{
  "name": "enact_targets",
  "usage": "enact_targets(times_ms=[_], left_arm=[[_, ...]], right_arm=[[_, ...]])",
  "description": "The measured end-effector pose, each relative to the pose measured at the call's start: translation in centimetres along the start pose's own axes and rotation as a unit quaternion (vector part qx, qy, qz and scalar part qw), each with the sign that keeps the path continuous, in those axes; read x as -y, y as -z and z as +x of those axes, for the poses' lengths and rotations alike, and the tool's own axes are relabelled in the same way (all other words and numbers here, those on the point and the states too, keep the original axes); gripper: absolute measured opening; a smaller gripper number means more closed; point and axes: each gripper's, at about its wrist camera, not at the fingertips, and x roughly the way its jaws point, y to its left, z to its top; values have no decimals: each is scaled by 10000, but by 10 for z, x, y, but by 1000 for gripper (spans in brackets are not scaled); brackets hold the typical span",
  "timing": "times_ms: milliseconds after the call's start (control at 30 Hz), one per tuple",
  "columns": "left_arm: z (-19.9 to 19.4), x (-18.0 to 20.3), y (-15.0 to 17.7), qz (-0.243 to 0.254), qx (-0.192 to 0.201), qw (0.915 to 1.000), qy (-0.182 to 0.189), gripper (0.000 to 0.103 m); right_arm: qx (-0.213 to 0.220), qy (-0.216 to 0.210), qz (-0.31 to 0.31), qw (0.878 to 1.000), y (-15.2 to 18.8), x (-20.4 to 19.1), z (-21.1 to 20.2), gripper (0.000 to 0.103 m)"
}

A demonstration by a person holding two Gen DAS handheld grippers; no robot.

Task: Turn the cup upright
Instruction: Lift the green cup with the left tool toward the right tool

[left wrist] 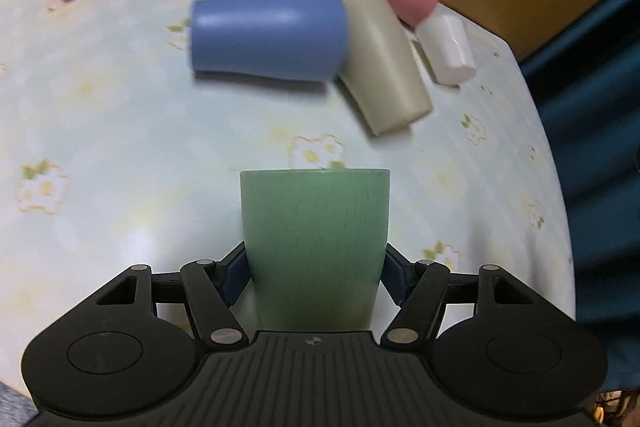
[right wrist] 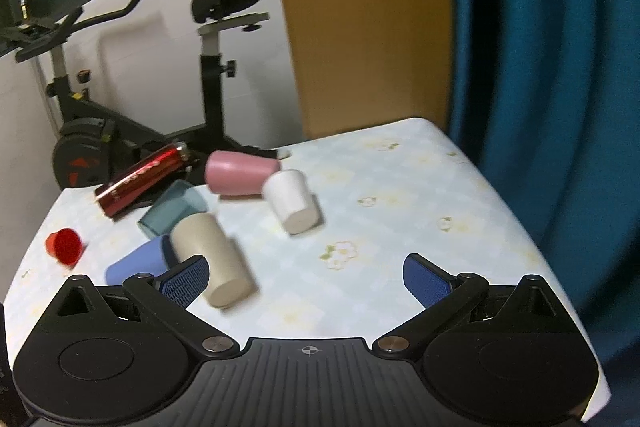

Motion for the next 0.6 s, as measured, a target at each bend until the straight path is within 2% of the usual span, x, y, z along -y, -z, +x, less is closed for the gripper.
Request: enact_targets(times_ms=[267,600], left_arm=[[16,10,-2,103,-124,9998,79,70],[9,15,-4,428,-136,9988,179,73]], right_arm=[[-45,74,-4,10000,0,6,5,103],[-103,61,-37,9999,2,1,7,102]])
